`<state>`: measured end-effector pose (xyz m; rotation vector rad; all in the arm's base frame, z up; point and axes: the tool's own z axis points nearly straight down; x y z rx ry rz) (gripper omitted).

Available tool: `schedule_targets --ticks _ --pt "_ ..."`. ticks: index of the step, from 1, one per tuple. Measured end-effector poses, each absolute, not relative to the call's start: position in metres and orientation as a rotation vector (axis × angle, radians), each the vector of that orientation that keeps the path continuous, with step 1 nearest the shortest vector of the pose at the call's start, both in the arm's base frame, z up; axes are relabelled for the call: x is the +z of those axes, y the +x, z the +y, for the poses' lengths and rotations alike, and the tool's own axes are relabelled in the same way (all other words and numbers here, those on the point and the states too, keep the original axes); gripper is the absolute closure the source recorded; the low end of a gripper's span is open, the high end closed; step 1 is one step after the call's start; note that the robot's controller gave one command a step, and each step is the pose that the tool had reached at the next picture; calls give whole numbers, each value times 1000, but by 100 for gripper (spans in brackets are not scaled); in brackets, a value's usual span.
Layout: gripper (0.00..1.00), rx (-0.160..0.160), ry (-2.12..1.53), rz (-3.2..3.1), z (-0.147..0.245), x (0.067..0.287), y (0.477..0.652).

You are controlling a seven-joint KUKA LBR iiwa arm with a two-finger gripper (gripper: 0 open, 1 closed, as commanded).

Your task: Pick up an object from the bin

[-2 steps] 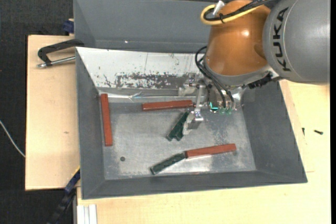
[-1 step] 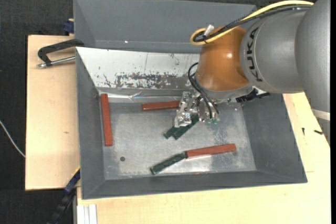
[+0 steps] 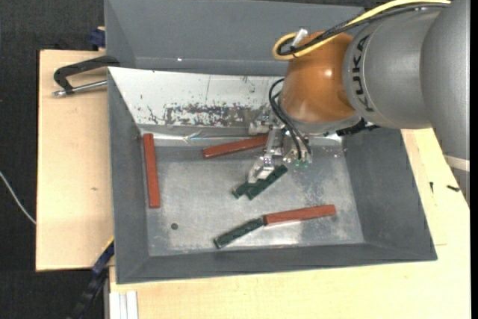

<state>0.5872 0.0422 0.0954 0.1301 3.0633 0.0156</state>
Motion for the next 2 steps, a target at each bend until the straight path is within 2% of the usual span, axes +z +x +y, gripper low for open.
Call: schedule_targets --ticks 1,2 --pt "100 14 121 3129 45 88 572" --pt "0 15 131 3065 42 95 587"
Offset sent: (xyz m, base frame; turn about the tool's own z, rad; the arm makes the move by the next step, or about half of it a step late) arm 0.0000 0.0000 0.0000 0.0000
